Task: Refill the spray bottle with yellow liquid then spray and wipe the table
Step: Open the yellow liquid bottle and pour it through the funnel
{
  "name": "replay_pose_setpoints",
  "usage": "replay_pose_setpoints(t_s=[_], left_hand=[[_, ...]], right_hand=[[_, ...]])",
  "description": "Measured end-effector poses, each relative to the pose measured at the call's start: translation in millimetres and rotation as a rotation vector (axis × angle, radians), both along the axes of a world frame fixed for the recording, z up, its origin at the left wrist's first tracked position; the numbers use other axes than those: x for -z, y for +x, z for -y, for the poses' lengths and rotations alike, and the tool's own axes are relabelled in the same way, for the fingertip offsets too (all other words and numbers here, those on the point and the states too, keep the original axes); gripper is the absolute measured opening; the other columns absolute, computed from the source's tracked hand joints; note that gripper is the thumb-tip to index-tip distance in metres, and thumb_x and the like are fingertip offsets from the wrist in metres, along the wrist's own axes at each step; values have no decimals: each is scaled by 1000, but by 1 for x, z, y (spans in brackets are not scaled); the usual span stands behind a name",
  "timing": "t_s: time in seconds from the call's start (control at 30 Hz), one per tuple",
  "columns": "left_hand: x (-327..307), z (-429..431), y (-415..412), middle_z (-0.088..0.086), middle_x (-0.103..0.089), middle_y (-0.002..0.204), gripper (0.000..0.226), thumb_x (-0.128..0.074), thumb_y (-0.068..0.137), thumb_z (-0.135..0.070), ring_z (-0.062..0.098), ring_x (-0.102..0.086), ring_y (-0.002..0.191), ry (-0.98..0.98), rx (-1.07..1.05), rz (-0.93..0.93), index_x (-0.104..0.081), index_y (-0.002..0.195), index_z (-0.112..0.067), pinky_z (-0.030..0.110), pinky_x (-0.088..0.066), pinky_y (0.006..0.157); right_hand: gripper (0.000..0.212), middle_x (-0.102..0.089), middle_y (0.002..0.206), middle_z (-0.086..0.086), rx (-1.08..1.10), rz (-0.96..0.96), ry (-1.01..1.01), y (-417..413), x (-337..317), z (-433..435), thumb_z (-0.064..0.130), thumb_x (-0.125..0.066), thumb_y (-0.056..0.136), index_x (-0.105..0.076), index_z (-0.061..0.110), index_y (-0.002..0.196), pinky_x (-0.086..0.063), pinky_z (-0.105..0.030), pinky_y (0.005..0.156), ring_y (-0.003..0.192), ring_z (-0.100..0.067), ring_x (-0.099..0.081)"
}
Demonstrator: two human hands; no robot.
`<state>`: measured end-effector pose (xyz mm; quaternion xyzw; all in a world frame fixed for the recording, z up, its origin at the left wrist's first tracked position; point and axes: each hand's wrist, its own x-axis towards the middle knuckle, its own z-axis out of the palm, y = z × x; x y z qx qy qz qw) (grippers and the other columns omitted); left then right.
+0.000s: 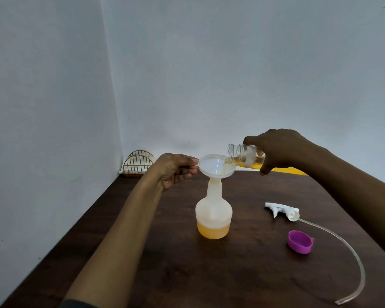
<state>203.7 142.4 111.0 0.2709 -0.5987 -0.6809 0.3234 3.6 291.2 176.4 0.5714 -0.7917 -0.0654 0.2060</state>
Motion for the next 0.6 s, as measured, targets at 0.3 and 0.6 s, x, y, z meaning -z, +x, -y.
replay_pose_setpoints(t_s=[0.3, 0.6], left_hand=[[0, 0, 0, 5, -70, 57, 10, -62, 83, 0, 6, -65, 48, 3, 0, 1, -69, 77, -4, 15, -50, 43], [0, 0, 0, 5, -70, 58, 10, -61, 83, 1, 6, -65, 48, -1, -8, 4, -69, 78, -4, 15, -50, 44]], right_hand=[[82, -61, 107, 5, 8, -2, 0, 0, -1, 0, 41, -80, 63, -37, 38, 132, -32, -26, 60, 99, -20, -55], [83, -62, 109, 4, 4, -1, 1, -2, -1, 1, 41, -81, 62, -37, 38, 132, -32, -26, 59, 99, -21, -56]])
